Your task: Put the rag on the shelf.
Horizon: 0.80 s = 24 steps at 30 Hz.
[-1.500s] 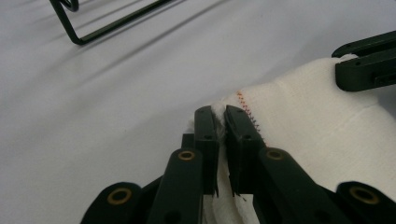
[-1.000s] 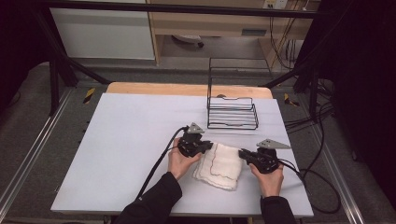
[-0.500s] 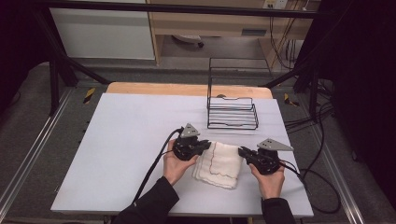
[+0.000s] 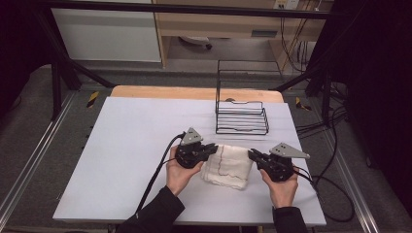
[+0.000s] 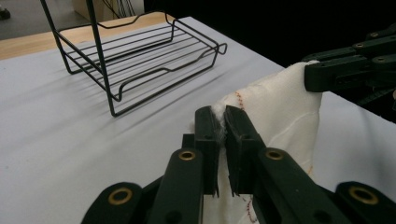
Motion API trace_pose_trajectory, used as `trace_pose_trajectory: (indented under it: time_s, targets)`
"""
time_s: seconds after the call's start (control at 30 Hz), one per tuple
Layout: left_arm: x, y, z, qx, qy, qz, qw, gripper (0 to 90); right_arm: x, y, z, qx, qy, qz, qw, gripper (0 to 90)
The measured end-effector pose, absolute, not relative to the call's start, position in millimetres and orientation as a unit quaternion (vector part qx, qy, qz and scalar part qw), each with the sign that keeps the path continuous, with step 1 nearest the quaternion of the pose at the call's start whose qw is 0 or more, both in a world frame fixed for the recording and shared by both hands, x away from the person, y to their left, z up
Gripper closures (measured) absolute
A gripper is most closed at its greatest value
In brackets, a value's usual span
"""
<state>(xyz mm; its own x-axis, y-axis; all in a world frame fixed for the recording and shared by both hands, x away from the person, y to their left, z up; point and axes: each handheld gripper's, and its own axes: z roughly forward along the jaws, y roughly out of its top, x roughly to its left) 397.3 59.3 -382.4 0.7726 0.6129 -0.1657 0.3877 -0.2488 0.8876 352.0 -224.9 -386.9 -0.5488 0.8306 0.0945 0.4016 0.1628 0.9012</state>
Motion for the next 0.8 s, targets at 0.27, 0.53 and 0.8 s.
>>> trace_pose_trajectory:
  time_s: [0.27, 0.53, 0.8]
  targets:
    - [392, 66, -375, 0.767, 0.316, 0.12, 0.546, 83.7, 347, -222, -379, 0.408, 0.723, 0.507, 0.231, 82.9]
    - [387, 68, -365, 0.756, 0.308, 0.13, 0.563, 83.7, 343, -221, -368, 0.398, 0.718, 0.516, 0.245, 83.1]
    - [384, 70, -351, 0.746, 0.301, 0.14, 0.577, 83.7, 339, -220, -355, 0.387, 0.711, 0.526, 0.262, 83.1]
